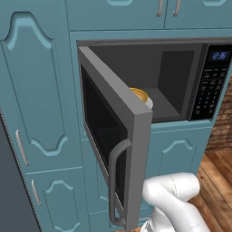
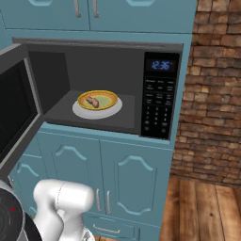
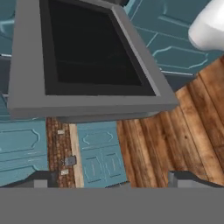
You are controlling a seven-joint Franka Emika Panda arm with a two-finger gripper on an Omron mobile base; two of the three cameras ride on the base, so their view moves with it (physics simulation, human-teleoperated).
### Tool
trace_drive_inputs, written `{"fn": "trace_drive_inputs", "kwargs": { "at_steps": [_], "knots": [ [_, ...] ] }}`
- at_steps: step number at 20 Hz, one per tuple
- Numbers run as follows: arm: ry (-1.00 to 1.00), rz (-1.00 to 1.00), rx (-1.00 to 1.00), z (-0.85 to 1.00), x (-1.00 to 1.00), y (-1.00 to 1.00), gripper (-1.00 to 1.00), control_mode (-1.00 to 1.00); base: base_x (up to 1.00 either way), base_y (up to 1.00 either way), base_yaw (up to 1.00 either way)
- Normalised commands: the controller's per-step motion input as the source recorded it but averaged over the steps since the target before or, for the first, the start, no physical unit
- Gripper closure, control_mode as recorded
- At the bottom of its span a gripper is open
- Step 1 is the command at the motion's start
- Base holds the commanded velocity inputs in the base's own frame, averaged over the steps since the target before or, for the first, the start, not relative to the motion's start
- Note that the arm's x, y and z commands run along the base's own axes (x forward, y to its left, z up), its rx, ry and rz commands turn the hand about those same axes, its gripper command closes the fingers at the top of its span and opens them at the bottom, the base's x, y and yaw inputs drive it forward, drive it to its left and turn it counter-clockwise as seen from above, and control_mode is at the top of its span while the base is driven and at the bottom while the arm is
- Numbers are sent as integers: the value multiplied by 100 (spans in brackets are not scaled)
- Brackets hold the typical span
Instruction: Pick the potato from the counter and place it in the microwave. Then turn on the microwave.
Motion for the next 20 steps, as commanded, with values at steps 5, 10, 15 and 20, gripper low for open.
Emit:
{"fn": "trace_drive_inputs", "kwargs": {
  "at_steps": [5,10,15,20],
  "knots": [
    [5,11,0,-4,-11,18,-100,-100,0,0,0],
    [-1,7,4,-4,-14,26,-100,-100,0,0,0],
    [-5,1,13,-3,-16,32,-100,-100,0,0,0],
    [0,0,16,0,-16,27,-100,-100,0,0,0]
  ]
}}
